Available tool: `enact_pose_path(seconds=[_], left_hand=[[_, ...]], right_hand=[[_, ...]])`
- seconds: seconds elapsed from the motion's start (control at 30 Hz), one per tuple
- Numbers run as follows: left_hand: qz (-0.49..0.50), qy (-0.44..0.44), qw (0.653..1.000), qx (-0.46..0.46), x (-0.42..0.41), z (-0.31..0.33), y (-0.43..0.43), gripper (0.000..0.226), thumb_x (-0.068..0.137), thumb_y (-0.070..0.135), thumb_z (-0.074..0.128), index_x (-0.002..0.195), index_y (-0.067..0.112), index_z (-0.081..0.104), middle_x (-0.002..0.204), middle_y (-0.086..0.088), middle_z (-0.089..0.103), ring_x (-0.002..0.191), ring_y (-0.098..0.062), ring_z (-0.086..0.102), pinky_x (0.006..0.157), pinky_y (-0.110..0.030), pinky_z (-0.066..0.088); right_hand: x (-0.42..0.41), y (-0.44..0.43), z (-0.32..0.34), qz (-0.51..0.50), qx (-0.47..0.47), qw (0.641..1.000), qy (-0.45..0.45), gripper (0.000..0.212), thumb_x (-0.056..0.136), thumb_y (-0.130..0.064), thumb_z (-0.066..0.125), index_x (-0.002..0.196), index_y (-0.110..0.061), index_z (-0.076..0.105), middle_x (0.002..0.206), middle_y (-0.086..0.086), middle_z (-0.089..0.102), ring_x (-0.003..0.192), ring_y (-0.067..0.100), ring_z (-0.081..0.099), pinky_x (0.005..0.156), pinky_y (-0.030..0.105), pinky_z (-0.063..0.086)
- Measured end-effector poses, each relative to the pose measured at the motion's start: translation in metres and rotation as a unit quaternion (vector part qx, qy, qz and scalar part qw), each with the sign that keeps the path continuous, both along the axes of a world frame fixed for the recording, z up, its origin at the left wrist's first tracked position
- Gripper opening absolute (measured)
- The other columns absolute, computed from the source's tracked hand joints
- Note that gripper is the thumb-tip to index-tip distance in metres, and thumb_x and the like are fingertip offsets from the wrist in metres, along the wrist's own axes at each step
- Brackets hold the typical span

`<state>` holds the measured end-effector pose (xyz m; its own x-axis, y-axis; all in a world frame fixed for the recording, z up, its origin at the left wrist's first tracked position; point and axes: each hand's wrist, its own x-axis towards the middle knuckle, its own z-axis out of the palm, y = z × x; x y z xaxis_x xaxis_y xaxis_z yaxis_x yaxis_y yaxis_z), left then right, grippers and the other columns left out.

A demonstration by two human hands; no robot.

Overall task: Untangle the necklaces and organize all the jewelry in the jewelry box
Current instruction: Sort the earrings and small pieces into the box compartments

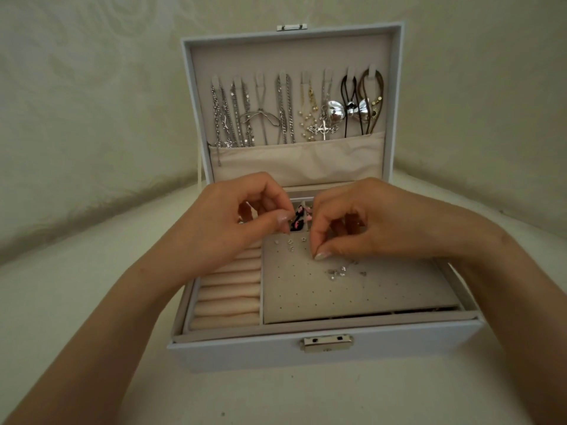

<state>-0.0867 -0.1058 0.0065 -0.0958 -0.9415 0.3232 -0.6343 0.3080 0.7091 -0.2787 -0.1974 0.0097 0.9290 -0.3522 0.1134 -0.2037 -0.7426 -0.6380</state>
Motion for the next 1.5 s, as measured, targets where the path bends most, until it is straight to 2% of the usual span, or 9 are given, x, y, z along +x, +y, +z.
enact_pose_path(seconds=[0.23,0.43,0.57,0.73,0.87,1.03,1.17,1.3,1.5], left_hand=[[-0.036,0.1,0.992,0.068,-0.006,-0.003,0.001,0.039,0.064,0.024,0.077,0.097,0.014,0.06,0.085,-0.001,0.072,0.079,-0.018,0.066,0.078,-0.032,0.052],[-0.036,0.149,0.986,0.058,-0.01,-0.004,-0.001,0.038,0.063,0.018,0.082,0.092,0.015,0.056,0.078,-0.005,0.071,0.071,-0.017,0.065,0.073,-0.031,0.051],[-0.036,0.127,0.99,0.044,-0.01,-0.005,-0.001,0.034,0.065,0.012,0.081,0.088,0.017,0.055,0.075,-0.004,0.07,0.067,-0.012,0.062,0.067,-0.024,0.05],[-0.017,0.104,0.994,0.02,-0.013,-0.004,0.001,0.033,0.061,0.024,0.08,0.084,0.02,0.057,0.071,-0.002,0.069,0.065,-0.026,0.062,0.064,-0.038,0.05],[-0.008,0.109,0.994,0.004,-0.013,-0.003,0.001,0.029,0.058,0.028,0.08,0.08,0.023,0.061,0.071,0.002,0.068,0.065,-0.019,0.06,0.062,-0.031,0.05],[0.004,0.07,0.997,-0.02,-0.014,-0.002,0.004,0.026,0.066,0.014,0.081,0.08,0.023,0.061,0.073,0.002,0.067,0.067,-0.022,0.061,0.059,-0.027,0.048],[0.014,0.038,0.999,-0.036,-0.012,-0.003,0.002,0.028,0.067,0.013,0.081,0.079,0.029,0.061,0.074,0.005,0.068,0.067,-0.03,0.061,0.061,-0.037,0.049],[0.012,0.019,0.999,-0.039,-0.011,-0.004,0.001,0.029,0.069,0.01,0.08,0.081,0.029,0.061,0.075,0.006,0.068,0.066,-0.027,0.062,0.06,-0.033,0.05],[0.013,0.001,0.999,-0.046,-0.011,-0.002,0.003,0.032,0.069,0.006,0.081,0.081,0.027,0.06,0.076,0.005,0.067,0.063,-0.018,0.061,0.057,-0.024,0.049]], right_hand=[[0.006,-0.003,-0.003,-0.033,-0.04,0.994,-0.097,0.006,0.078,-0.021,0.073,0.084,-0.02,0.072,0.081,-0.01,0.061,0.074,0.016,0.058,0.069,0.031,0.049],[0.011,0.002,-0.004,-0.033,-0.046,0.986,-0.159,0.007,0.076,-0.023,0.07,0.082,-0.02,0.071,0.08,0.0,0.061,0.07,0.017,0.056,0.067,0.032,0.048],[0.009,0.002,-0.002,-0.027,-0.027,0.987,-0.155,0.007,0.078,-0.02,0.069,0.084,-0.019,0.072,0.081,0.001,0.063,0.073,0.016,0.058,0.07,0.033,0.049],[0.008,0.002,-0.001,-0.024,0.005,0.989,-0.149,0.01,0.076,-0.017,0.069,0.085,-0.016,0.073,0.082,0.001,0.065,0.074,0.021,0.059,0.072,0.039,0.05],[0.006,0.003,-0.002,-0.024,0.021,0.987,-0.158,0.009,0.074,-0.009,0.071,0.082,-0.013,0.073,0.082,0.002,0.066,0.077,0.022,0.062,0.074,0.045,0.05],[0.006,0.004,-0.001,-0.026,0.031,0.985,-0.167,0.008,0.073,-0.011,0.072,0.081,-0.013,0.072,0.081,0.0,0.066,0.074,0.021,0.06,0.07,0.039,0.051],[-0.006,0.003,0.008,-0.014,0.088,0.992,-0.091,0.016,0.068,-0.025,0.08,0.077,-0.02,0.068,0.069,-0.005,0.061,0.06,0.02,0.047,0.058,0.033,0.041],[-0.006,0.005,0.009,0.025,0.096,0.995,0.013,0.023,0.062,-0.031,0.08,0.08,-0.022,0.069,0.066,-0.007,0.059,0.059,0.017,0.048,0.057,0.036,0.04],[0.0,0.008,0.007,0.023,0.056,0.997,0.055,0.021,0.066,-0.031,0.082,0.08,-0.024,0.069,0.073,-0.001,0.061,0.063,0.009,0.052,0.058,0.023,0.043]])
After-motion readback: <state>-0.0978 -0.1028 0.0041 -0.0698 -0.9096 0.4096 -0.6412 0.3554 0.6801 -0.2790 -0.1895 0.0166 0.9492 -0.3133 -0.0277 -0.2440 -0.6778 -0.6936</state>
